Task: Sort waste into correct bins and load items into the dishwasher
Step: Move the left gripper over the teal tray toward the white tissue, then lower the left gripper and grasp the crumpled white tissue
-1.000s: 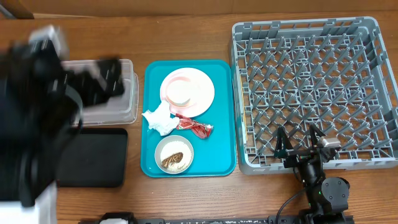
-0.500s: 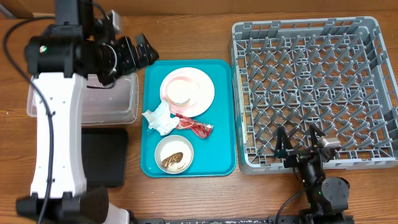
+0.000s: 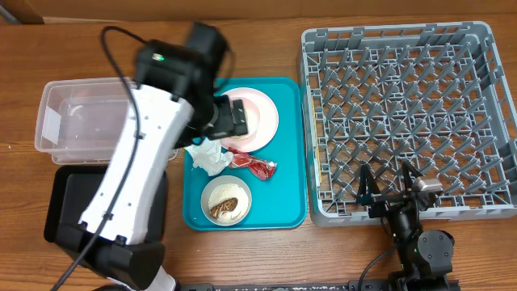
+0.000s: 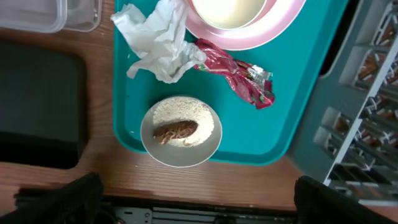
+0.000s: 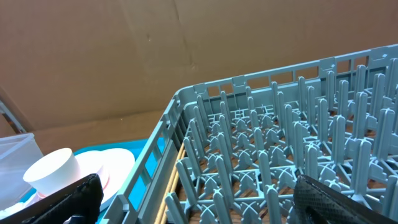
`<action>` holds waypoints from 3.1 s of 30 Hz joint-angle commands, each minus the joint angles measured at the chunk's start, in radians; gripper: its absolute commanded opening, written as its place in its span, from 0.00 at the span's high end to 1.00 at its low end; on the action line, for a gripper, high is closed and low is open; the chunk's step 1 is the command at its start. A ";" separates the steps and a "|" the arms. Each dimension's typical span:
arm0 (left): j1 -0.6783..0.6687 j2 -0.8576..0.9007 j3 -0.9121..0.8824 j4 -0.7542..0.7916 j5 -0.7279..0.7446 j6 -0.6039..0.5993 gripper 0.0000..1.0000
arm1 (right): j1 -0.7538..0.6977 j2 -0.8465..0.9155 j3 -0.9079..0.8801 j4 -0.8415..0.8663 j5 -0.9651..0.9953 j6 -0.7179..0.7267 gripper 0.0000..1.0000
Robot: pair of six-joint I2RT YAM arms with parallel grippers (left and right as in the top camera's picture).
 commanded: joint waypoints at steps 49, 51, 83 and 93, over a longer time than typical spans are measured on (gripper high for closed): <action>0.243 -0.736 -0.166 -0.002 -0.178 -0.246 0.04 | -0.004 -0.007 -0.010 0.005 0.010 0.001 0.00; 0.243 -0.723 -0.217 0.005 -0.173 -0.251 0.08 | -0.004 -0.007 -0.010 0.005 0.010 0.001 0.00; -0.091 -0.349 -0.593 0.309 -0.344 -0.236 0.15 | -0.004 -0.007 -0.010 0.005 0.010 0.001 0.00; -0.091 -0.349 -0.725 0.447 -0.288 -0.274 0.06 | -0.004 -0.007 -0.010 0.005 0.010 0.001 0.00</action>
